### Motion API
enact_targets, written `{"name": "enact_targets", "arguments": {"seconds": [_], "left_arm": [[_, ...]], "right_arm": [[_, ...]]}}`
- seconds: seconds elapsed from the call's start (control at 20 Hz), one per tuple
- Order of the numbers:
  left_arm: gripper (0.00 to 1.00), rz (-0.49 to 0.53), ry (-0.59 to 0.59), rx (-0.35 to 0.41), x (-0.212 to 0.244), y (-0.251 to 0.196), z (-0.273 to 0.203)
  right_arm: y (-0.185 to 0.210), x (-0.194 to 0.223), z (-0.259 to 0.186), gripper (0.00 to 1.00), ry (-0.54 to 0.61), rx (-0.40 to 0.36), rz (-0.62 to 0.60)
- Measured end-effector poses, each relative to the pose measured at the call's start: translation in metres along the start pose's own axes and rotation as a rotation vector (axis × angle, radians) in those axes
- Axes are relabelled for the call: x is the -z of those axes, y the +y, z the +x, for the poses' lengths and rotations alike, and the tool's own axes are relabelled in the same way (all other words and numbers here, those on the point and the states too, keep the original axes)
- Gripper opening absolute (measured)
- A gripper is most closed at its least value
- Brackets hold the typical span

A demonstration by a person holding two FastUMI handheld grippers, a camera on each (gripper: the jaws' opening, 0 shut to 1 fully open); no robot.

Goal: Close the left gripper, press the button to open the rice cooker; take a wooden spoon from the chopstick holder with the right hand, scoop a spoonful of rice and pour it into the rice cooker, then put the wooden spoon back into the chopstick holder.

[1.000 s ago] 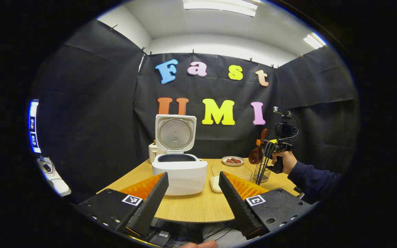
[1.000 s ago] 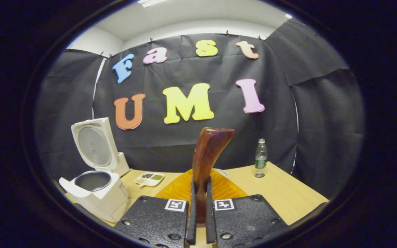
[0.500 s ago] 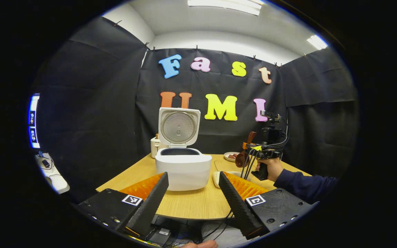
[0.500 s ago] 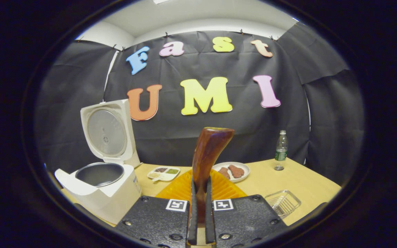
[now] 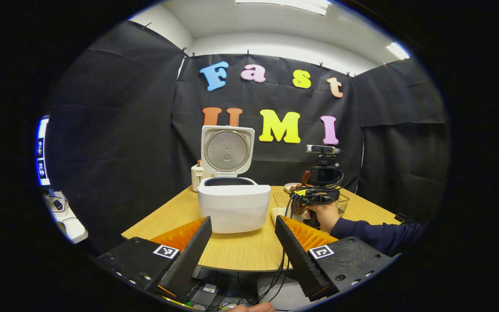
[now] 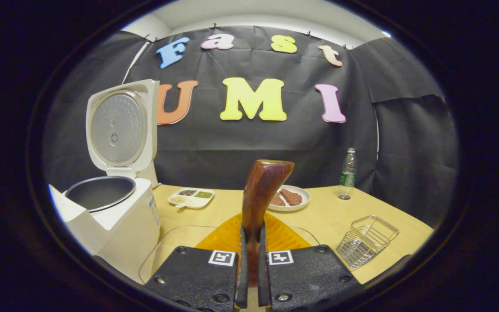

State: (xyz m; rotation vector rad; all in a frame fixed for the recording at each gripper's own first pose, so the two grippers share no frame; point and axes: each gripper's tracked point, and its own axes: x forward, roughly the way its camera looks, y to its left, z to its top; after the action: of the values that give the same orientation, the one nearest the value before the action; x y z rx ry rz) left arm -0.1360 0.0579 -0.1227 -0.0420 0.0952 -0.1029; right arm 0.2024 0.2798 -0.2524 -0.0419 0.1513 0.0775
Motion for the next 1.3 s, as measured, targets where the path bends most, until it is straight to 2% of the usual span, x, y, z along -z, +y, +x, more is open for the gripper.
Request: {"name": "enact_targets", "arguments": {"seconds": [0.25,0.35,0.5,0.8,0.9,1.0,1.15,1.3], "left_arm": [[0.94,-0.006,0.015,0.004,0.007,0.003,0.003],[0.94,-0.009,0.016,0.008,0.008,0.003,0.002],[0.94,-0.009,0.027,0.011,0.010,0.005,0.003],[0.94,-0.016,0.032,0.014,0.013,0.003,0.006],[0.94,-0.015,0.033,0.014,0.014,0.004,0.005],[0.94,-0.019,0.038,0.015,0.014,0.003,0.006],[0.94,-0.019,0.043,0.015,0.016,0.001,0.006],[0.94,-0.008,0.052,0.010,0.020,0.001,0.008]], "right_arm": [[0.036,0.017,-0.007,0.14,0.096,-0.141,0.040],[0.047,0.023,-0.013,0.14,0.159,-0.212,0.097],[0.046,0.029,-0.024,0.14,0.281,-0.251,0.253],[0.037,0.033,-0.024,0.14,0.451,-0.348,0.597],[0.034,0.032,-0.024,0.14,0.473,-0.377,0.683],[0.023,0.032,-0.022,0.14,0.471,-0.382,0.718],[0.010,0.027,-0.021,0.14,0.476,-0.397,0.851],[-0.008,0.022,-0.018,0.14,0.431,-0.390,0.898]]}}
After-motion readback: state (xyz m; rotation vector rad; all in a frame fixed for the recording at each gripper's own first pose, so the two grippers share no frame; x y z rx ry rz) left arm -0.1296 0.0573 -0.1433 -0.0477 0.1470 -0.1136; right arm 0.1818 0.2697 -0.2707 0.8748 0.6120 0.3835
